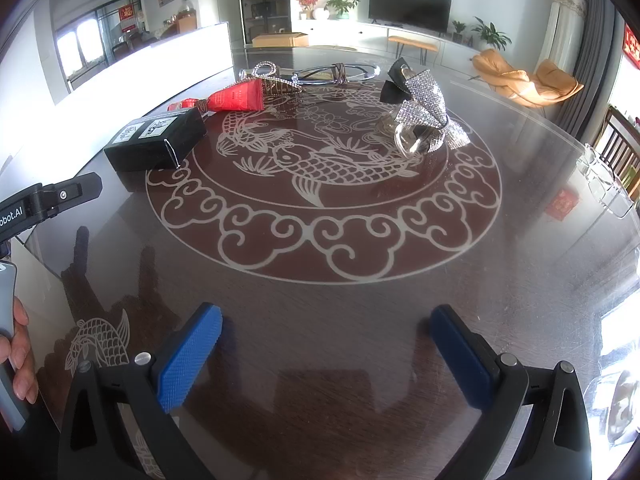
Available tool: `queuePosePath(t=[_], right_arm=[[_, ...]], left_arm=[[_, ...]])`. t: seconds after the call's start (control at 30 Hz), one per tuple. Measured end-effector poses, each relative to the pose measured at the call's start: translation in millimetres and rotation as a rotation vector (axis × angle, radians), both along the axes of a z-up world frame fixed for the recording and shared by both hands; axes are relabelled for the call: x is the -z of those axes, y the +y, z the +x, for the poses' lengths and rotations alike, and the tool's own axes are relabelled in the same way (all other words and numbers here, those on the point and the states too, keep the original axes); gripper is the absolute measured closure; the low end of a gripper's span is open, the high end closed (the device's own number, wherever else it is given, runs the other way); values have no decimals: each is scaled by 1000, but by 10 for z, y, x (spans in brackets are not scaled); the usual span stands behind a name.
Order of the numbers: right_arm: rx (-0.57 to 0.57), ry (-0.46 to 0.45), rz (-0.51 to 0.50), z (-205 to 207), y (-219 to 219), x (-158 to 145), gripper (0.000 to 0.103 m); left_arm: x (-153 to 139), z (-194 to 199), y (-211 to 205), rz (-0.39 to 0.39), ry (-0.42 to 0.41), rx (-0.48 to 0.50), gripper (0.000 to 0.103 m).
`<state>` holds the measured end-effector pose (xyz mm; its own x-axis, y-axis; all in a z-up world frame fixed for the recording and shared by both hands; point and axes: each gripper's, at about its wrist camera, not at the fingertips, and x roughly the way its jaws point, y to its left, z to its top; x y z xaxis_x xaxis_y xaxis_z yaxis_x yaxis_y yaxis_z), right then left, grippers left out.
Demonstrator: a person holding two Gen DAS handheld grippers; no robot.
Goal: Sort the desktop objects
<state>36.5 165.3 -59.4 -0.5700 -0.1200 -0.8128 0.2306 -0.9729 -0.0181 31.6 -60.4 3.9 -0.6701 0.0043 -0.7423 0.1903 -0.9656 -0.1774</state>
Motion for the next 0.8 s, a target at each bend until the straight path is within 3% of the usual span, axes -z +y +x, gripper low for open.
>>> queuePosePath(t=[0.8], right_arm=[[-2,0,0,-1,4,-3,0]], left_arm=[[-1,26,31,-2,10,8,0]])
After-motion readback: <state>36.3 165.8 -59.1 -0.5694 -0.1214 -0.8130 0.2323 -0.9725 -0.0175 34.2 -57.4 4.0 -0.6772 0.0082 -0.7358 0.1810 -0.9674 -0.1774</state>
